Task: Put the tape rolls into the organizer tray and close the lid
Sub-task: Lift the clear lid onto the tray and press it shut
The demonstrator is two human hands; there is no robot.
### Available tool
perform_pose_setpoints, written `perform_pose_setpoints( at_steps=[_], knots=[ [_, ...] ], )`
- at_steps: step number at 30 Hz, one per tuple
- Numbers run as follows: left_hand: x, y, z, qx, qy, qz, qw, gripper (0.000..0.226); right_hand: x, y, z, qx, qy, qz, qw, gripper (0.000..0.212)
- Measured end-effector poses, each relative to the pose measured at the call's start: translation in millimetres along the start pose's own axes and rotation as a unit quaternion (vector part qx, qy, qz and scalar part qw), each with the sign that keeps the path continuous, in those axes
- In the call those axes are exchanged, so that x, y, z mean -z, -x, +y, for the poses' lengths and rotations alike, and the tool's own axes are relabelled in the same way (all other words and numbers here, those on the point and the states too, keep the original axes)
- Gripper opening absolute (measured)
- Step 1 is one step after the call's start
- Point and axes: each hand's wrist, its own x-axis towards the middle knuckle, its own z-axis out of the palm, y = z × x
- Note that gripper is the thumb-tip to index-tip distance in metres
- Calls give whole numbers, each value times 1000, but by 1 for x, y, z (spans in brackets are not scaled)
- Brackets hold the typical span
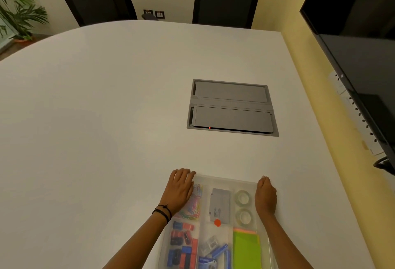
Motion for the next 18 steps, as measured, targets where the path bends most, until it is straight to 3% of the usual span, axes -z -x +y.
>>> perform_pose_setpoints(
  at_steps=[9,12,13,16,18],
  knots=[
    [4,-35,4,-22,26,-68,997,33,4,5,-3,43,50,14,998,28],
    [1,-41,2,-13,50,-80,995,29,6,11,-13,184,193,-13,964,8],
    [-1,-43,1,-12,54,-82,995,30,4,12,-17,245,236,-38,940,13],
    [-2,-45,-1,-6,66,-89,994,33,-5,19,-29,380,254,-101,884,20],
    [-3,-46,-2,0,74,-87,993,33,-11,20,-34,407,239,-120,873,15]
  ],
)
